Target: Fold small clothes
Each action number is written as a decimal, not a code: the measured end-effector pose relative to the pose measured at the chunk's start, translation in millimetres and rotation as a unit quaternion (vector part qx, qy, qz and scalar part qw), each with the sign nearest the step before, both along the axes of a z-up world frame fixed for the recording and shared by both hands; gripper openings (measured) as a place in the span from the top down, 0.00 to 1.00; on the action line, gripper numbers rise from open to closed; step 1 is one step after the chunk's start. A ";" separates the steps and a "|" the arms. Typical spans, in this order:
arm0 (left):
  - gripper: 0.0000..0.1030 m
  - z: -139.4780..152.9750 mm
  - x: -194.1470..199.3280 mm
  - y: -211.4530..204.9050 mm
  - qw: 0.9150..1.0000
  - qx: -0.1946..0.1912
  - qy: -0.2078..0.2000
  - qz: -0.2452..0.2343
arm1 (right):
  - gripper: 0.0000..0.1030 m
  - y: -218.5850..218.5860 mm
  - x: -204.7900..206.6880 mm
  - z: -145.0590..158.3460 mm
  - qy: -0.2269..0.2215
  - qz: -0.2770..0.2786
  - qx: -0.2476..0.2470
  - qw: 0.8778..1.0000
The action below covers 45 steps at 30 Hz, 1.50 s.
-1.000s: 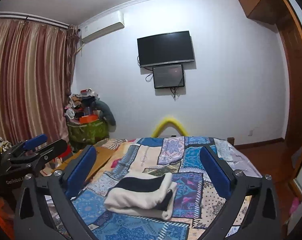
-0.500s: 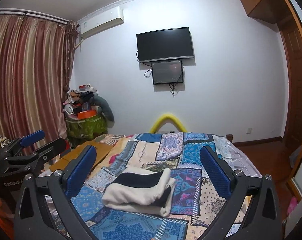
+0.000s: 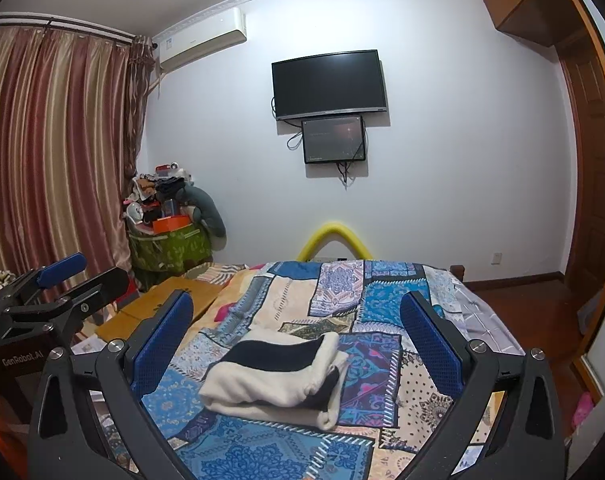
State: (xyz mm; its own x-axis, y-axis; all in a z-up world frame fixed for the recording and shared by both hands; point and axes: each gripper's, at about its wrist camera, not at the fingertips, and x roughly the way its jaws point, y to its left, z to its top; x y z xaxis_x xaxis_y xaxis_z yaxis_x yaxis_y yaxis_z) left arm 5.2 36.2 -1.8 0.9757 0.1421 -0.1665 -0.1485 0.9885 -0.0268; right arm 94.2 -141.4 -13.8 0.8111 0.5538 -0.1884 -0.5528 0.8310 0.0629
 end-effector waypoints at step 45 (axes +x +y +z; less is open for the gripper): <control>0.00 -2.9 2.6 -2.4 1.000 -0.009 0.001 -0.011 | 0.00 -7.5 3.7 -1.5 -0.001 -0.006 0.003 1.000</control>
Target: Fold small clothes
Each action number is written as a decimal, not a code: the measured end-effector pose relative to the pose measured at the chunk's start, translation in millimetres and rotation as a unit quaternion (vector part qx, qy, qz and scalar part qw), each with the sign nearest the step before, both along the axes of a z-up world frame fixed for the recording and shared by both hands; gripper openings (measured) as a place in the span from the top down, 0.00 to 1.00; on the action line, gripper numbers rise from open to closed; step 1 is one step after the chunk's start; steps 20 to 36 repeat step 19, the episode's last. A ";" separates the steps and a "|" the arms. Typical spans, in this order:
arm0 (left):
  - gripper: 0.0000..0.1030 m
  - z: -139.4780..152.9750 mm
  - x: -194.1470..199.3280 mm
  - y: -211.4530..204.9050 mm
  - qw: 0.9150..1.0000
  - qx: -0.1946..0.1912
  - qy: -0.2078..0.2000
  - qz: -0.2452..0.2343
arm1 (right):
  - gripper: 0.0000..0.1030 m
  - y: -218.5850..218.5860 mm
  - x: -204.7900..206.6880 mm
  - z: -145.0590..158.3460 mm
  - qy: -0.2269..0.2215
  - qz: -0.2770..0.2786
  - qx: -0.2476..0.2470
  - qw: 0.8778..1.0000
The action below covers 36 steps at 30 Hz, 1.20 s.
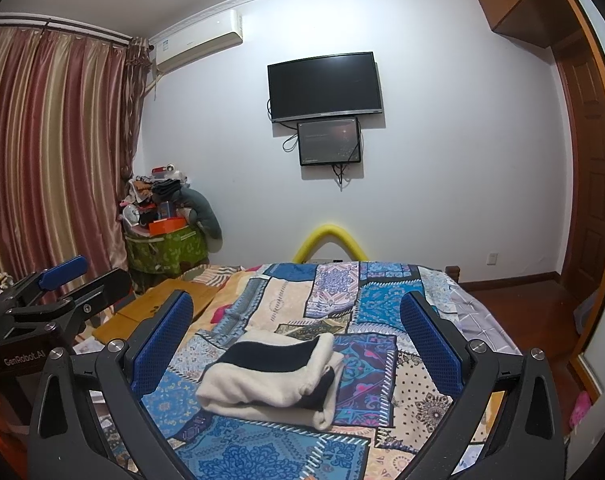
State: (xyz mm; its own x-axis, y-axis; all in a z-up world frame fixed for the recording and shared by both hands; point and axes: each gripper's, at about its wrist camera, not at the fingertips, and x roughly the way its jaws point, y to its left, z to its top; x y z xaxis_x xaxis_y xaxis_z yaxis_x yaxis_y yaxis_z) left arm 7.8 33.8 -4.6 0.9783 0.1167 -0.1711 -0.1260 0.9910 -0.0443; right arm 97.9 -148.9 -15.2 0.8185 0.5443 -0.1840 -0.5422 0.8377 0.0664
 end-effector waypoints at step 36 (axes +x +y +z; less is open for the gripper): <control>0.00 -1.6 3.9 -2.9 1.000 -0.005 0.011 -0.014 | 0.00 -2.9 2.6 2.6 0.004 -0.003 0.004 1.000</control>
